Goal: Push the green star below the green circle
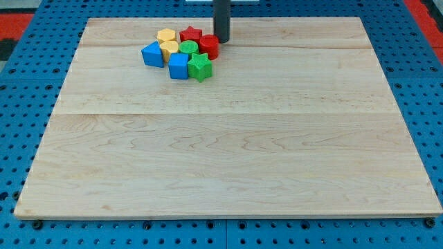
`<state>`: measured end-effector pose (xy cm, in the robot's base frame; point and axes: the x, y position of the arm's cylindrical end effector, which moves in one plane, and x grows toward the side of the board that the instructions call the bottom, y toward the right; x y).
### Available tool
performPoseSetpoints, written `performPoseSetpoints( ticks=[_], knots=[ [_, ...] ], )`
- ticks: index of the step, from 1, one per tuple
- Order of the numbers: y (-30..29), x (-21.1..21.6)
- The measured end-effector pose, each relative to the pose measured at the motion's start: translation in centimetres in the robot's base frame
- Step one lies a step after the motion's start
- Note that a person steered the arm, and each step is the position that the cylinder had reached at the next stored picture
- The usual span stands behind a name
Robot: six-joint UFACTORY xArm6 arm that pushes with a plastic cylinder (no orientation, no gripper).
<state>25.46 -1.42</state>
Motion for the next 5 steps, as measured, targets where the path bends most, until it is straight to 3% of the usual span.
performPoseSetpoints(
  ticks=[2, 3, 5],
  knots=[
    [5.7, 1.9],
    [4.4, 9.0],
    [-1.2, 7.6]
  ],
)
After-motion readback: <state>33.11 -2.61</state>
